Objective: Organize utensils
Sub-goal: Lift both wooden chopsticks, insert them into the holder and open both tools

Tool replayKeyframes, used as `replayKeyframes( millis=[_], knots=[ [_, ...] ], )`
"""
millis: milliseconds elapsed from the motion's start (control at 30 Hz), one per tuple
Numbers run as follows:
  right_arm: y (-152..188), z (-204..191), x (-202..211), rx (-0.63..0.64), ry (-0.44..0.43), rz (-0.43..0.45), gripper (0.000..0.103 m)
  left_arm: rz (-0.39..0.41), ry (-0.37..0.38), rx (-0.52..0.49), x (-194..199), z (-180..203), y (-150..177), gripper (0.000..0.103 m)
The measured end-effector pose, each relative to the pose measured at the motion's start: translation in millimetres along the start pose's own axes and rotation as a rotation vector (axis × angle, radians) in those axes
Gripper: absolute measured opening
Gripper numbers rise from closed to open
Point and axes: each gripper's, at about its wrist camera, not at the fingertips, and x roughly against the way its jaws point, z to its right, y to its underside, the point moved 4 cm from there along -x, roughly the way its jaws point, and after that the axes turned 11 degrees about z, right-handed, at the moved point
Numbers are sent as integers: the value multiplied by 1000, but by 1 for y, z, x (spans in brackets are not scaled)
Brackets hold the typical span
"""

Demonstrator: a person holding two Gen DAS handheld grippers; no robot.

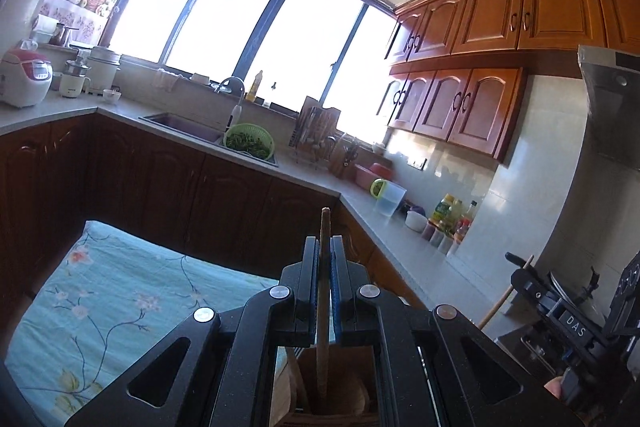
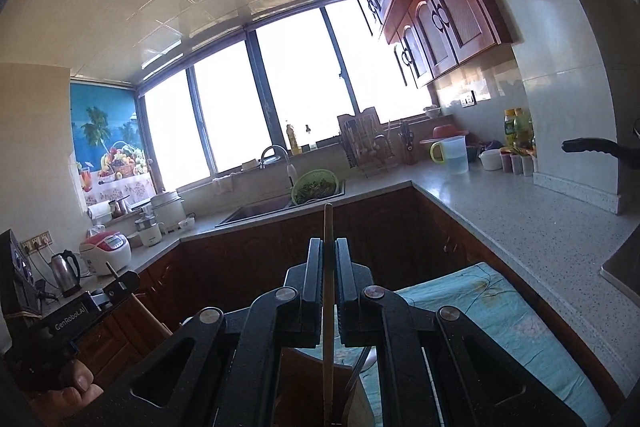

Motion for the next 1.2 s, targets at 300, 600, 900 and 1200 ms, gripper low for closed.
replayKeyframes(
  millis=[300, 600, 900, 1200],
  knots=[
    [38, 13, 0, -20, 33, -78, 5, -88, -6, -31, -7, -5, 31, 4],
    [51, 16, -6, -18, 44, -165, 6, -123, -1, -59, -12, -7, 13, 4],
    [49, 22, -6, -53, 48, -177, 11, -147, -8, -58, -16, -9, 8, 5],
    [22, 28, 27, -106, 39, -80, 75, -140, -22, -42, 6, -9, 0, 53]
  ],
)
